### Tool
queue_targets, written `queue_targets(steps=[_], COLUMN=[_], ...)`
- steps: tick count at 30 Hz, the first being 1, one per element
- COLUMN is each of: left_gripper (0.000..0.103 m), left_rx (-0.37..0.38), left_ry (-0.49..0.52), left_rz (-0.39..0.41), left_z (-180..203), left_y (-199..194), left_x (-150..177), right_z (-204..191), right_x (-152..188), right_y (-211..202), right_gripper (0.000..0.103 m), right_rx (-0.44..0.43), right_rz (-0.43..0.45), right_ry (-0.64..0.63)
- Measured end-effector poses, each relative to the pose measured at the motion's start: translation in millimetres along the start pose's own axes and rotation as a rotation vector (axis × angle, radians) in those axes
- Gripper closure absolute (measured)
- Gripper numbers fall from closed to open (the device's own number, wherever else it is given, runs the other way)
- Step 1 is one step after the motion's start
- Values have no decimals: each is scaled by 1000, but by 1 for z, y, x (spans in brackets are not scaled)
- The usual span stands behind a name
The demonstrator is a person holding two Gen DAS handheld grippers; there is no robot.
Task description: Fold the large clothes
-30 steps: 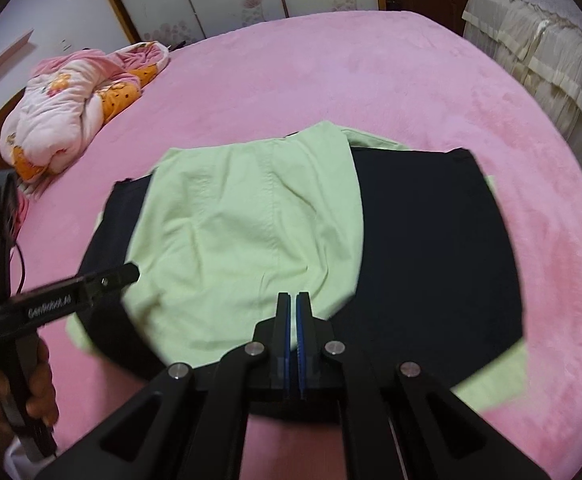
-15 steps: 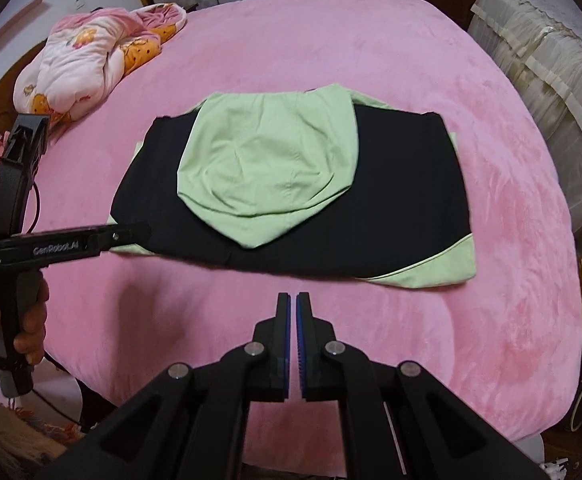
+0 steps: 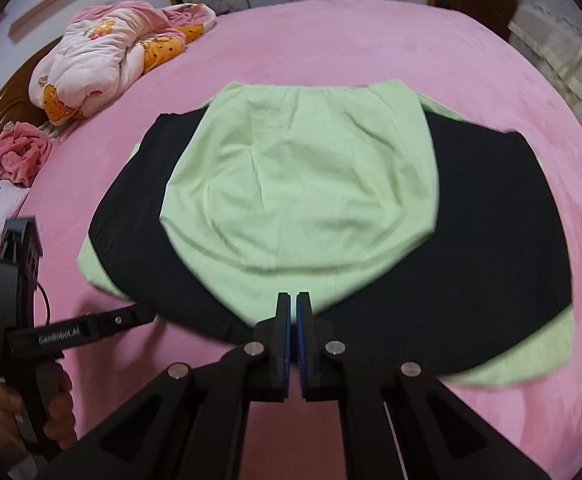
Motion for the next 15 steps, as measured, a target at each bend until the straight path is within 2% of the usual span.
queue_targets(steps=[6,10,15], left_gripper=[39,39,40], left_rx=[93,114,113], left_ry=[-28,-30,-31], left_rz=[147,211,286], left_z=[-12,-18,-18], left_y=[1,1,2], left_x=[-12,-20,-40], right_z=[0,0,-1], right_x=[-22,-27,-29], right_y=[25,38,53], right_gripper=[100,100,100], right_rx=[-2,-16,8], right_rz=[82,98,129], right_ry=[-26,-16,-32])
Point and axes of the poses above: each gripper's, at about its wrist camera, not at the fingertips, and y roughly the way its jaws point, z to its right, x to its underside, the point moved 3 cm from there along y, roughly the way its jaws point, and after that the axes turned 2 degrees about -x, right-handed, at the moved point
